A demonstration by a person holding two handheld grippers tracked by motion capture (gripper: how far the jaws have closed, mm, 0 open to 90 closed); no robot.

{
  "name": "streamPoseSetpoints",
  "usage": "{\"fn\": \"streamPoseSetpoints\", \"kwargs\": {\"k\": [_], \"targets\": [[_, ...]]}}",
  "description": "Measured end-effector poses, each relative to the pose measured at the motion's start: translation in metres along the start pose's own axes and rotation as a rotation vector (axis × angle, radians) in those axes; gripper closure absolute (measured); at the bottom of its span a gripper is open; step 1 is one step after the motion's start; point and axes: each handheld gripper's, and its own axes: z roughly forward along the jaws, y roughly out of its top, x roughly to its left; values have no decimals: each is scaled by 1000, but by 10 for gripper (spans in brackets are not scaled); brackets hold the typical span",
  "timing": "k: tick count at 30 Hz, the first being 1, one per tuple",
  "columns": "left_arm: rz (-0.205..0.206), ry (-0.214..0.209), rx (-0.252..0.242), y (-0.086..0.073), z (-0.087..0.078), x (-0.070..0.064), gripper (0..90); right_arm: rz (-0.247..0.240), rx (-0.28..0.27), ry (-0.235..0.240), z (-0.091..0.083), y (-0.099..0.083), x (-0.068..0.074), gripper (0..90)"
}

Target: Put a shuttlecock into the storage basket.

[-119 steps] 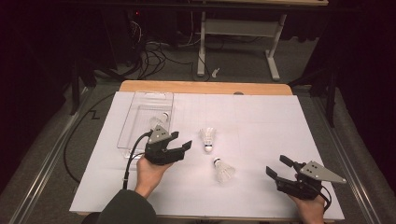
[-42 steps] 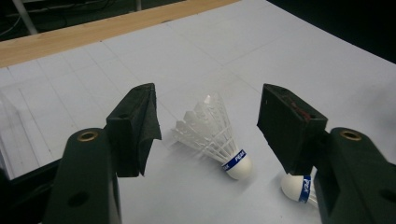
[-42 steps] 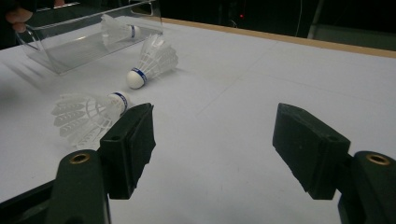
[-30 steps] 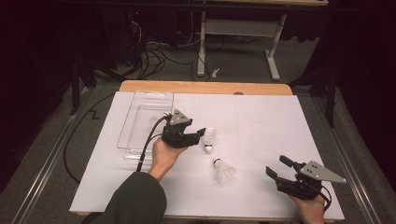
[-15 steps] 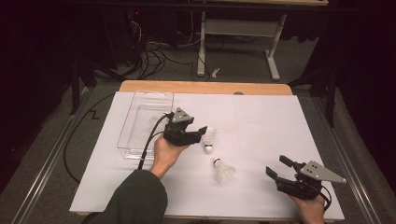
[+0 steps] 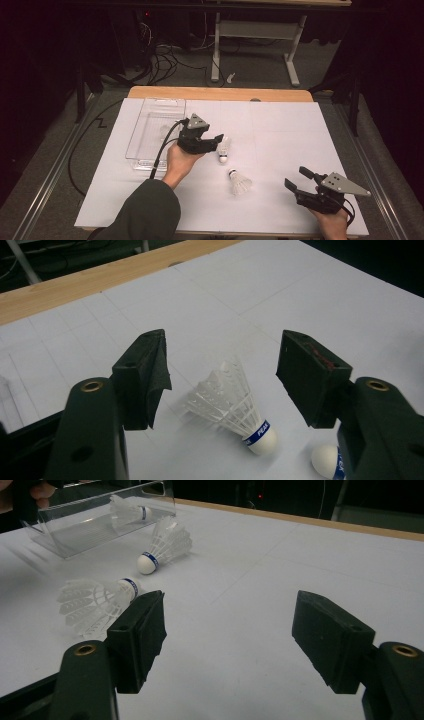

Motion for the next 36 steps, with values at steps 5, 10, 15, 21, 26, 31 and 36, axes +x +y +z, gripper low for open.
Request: {"fn": "streamPoseSetpoints", "kwargs": {"k": [5,10,15,21,26,31,36], "targets": [[6,3,9,4,1,0,376,1,0,0,0,0,0,299],[12,0,13,8,4,0,375,0,0,0,0,0,0,299],[0,-4,36,12,7,1,377,2,2,0,0,0,0,300],[-12,-10,75,18,11,3,393,1,1,0,0,0,0,299],[-28,-22,114,20,14,5,400,2,1,0,0,0,0,299],[-32,-30,160,23,18,6,401,2,1,-1,0,0,0,300],[-20,-36,196,28,22,3,404,2,1,0,0,0,0,299]]}}
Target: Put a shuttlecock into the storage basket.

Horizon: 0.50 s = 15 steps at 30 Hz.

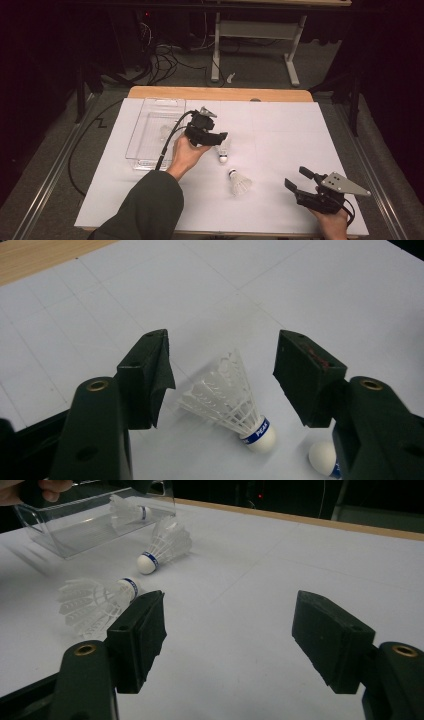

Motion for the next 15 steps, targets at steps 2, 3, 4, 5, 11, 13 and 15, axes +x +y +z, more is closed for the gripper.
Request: {"fn": "streamPoseSetpoints", "kwargs": {"k": [2,3,4,5,11,13,15], "targets": [[7,1,17,2,2,-1,404,1,0,0,0,0,0,299],[9,1,26,3,3,-1,403,1,0,0,0,0,0,300],[8,2,31,4,4,-1,402,0,0,0,0,0,0,300],[9,1,39,4,5,-1,402,0,0,0,0,0,0,299],[9,-11,94,8,11,-1,408,1,0,0,0,0,0,300],[8,-11,104,8,13,0,410,0,0,0,0,0,0,300],[5,-9,115,8,14,1,411,1,0,-1,0,0,0,300]]}}
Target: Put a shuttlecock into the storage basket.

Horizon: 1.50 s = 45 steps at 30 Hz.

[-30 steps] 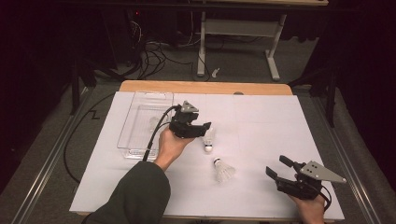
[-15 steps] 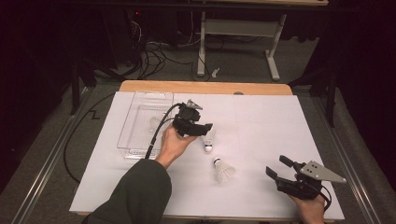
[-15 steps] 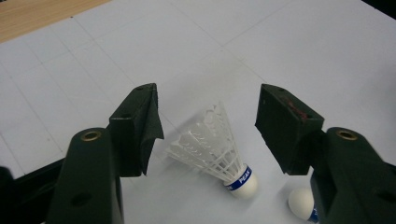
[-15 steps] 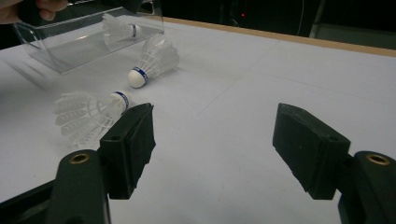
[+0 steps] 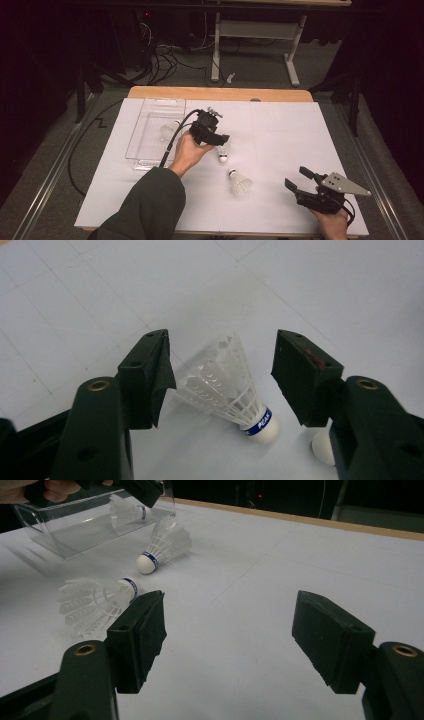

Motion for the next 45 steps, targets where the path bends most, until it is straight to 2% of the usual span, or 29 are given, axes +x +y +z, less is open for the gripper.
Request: {"fn": "streamPoseSetpoints", "kwargs": {"k": [15,22,24,45], "targets": [[9,-9,84,8,11,2,386,-2,1,1,0,0,0,300],[0,-24,114,8,18,3,397,-1,1,3,0,0,0,299],[-8,-39,117,8,18,4,400,-1,2,3,0,0,0,300],[-17,-46,166,6,27,8,430,-1,4,8,0,0,0,300]]}}
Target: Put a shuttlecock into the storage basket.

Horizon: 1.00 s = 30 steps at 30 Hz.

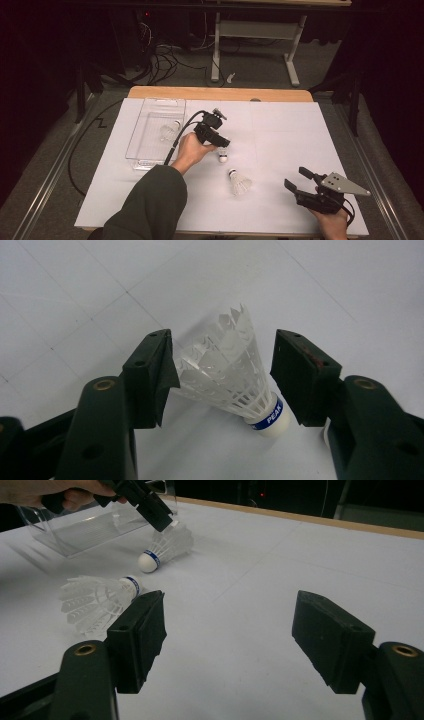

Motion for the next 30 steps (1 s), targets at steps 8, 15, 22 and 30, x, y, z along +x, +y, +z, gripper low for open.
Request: {"fn": "streamPoseSetpoints", "kwargs": {"k": [8,15,22,30], "targets": [[0,-3,17,-1,1,2,493,2,0,-1,0,0,0,300],[1,-10,18,-1,0,3,569,2,0,-1,0,0,0,299],[13,-30,30,-2,0,3,668,1,0,-1,0,0,0,299],[16,-61,30,-2,-2,2,756,1,1,-1,0,0,0,300]]}}
